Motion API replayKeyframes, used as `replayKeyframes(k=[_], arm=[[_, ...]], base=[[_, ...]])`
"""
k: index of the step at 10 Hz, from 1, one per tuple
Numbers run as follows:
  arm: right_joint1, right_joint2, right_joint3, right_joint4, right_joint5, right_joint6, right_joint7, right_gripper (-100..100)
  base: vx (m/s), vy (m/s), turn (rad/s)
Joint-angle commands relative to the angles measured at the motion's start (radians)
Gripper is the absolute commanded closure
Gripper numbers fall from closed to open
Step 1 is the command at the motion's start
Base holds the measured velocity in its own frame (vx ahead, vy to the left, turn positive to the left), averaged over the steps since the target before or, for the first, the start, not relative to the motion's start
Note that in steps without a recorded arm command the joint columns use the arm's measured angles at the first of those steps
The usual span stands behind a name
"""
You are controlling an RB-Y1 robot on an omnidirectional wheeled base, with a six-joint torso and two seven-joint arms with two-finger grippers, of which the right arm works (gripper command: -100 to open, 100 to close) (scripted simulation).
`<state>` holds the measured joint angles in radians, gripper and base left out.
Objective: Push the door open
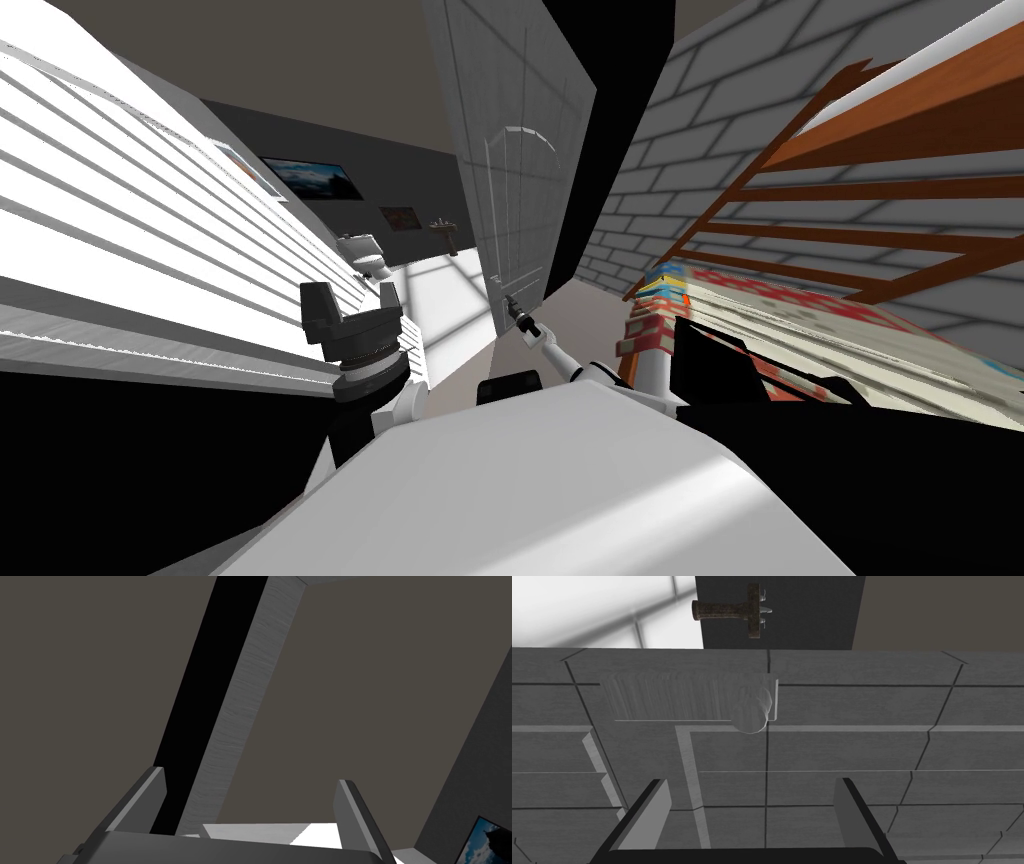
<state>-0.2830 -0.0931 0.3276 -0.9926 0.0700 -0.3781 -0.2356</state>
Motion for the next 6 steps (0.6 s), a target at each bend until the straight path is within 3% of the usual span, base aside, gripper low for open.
replayKeyframes(k=[1,6], arm=[[0.000,0.000,0.000,0.000,0.000,0.000,0.000,-100],[-0.001,-0.003,0.013,0.001,0.001,0.001,-0.009,-100]], base=[[0.003,0.003,0.021],[0.012,-0.003,-0.025]])
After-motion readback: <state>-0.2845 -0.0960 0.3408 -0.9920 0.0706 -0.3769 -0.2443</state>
